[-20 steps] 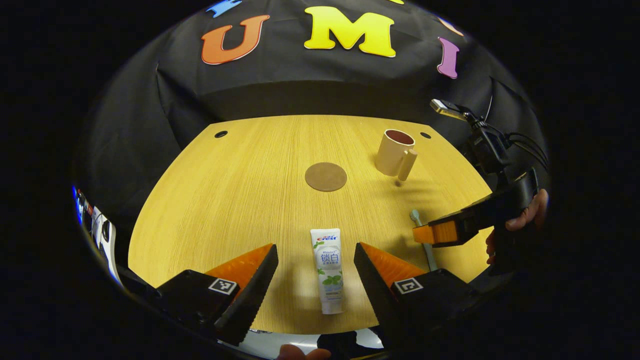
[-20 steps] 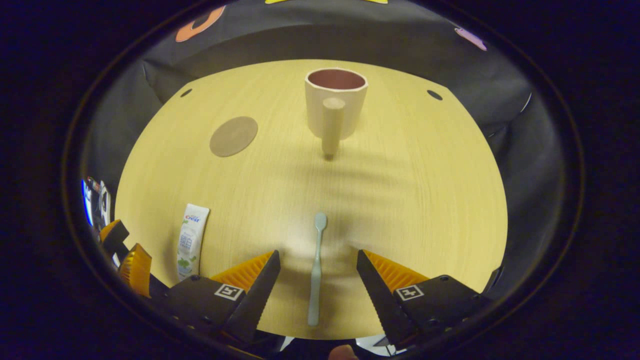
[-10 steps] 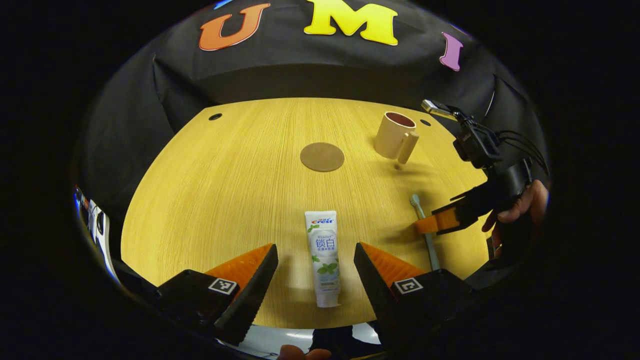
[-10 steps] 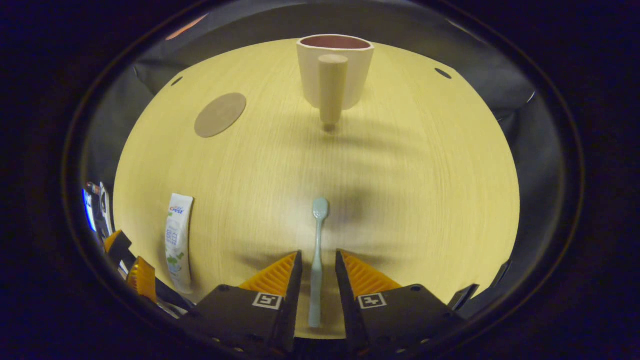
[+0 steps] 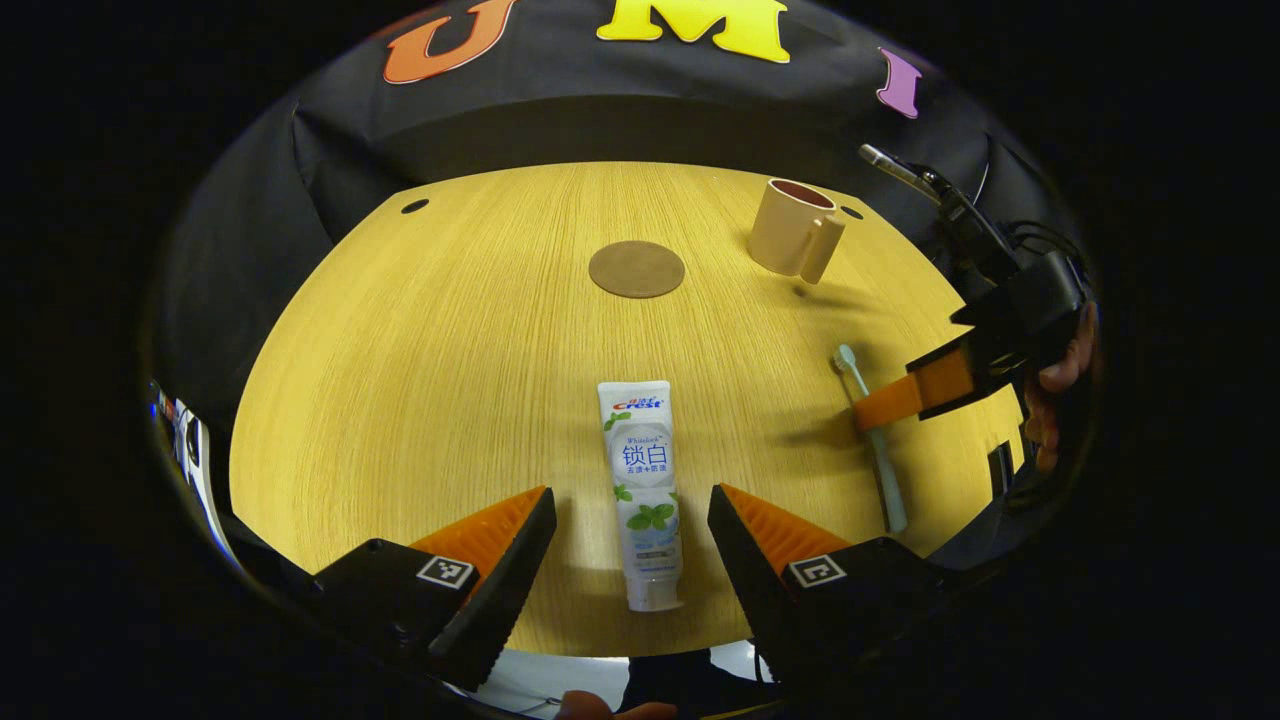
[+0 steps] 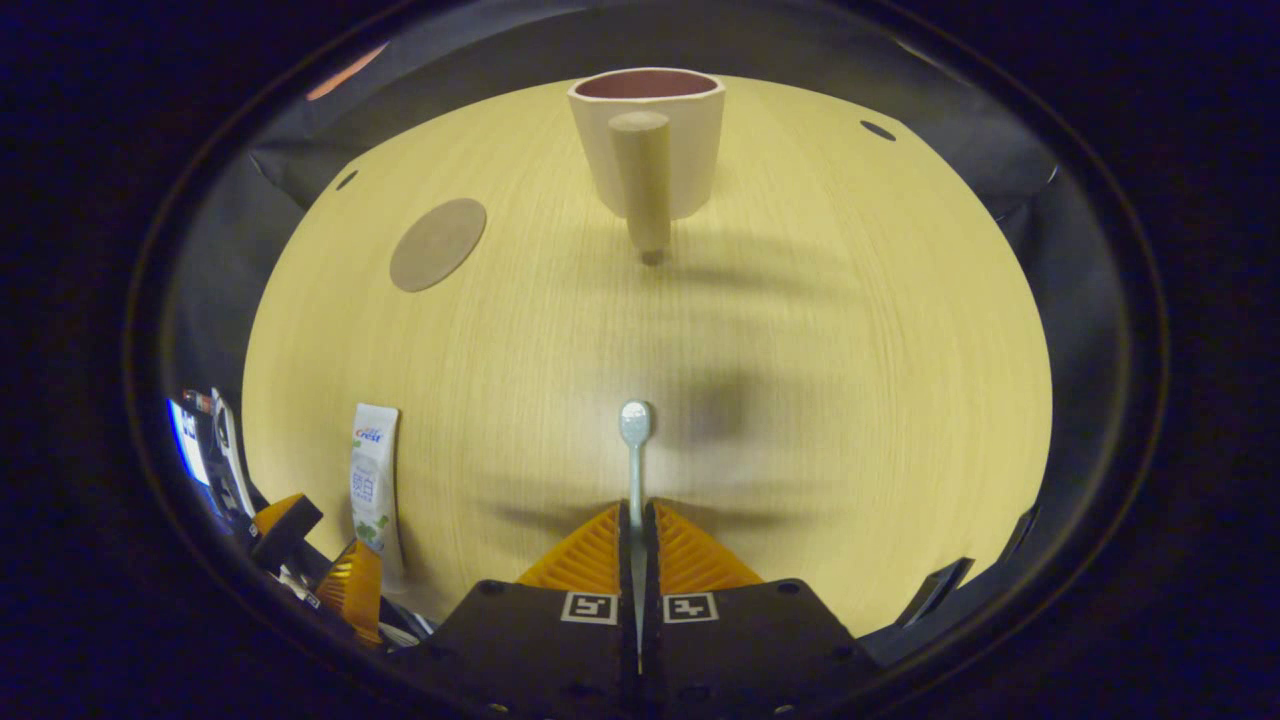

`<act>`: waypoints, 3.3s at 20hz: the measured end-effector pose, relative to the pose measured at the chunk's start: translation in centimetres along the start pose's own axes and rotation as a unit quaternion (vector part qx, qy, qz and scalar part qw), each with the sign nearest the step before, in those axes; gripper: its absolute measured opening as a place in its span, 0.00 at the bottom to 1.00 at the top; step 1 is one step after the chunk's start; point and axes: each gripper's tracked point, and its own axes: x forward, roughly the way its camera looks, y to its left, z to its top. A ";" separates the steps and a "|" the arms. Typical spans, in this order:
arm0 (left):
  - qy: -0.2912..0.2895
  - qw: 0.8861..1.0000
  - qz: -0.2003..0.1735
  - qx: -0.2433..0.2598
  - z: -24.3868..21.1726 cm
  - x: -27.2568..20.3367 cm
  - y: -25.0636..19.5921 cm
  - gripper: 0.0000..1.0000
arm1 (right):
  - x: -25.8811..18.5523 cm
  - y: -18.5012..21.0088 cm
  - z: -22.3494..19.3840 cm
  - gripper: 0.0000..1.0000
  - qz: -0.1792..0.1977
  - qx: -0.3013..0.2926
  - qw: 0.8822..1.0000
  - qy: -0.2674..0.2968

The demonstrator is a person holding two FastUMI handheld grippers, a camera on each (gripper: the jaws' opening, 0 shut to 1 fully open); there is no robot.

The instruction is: Put the toothbrush and toothpaste on the desktop into the cup, then pick up the cup and place it on the coaster on the desktop.

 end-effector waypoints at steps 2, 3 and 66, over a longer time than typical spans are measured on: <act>0.000 1.000 0.003 0.003 -0.3 0.4 0.0 0.98 | -0.7 0.1 0.2 0.02 0.005 0.003 1.000 -0.010; 0.000 1.000 0.007 0.005 -0.7 0.4 0.2 0.98 | -0.9 0.1 0.3 0.02 0.006 0.003 1.000 -0.016; -0.296 0.948 0.111 -0.029 22.6 -8.7 1.9 0.36 | -11.0 1.7 31.5 0.02 0.105 -0.029 0.868 -0.485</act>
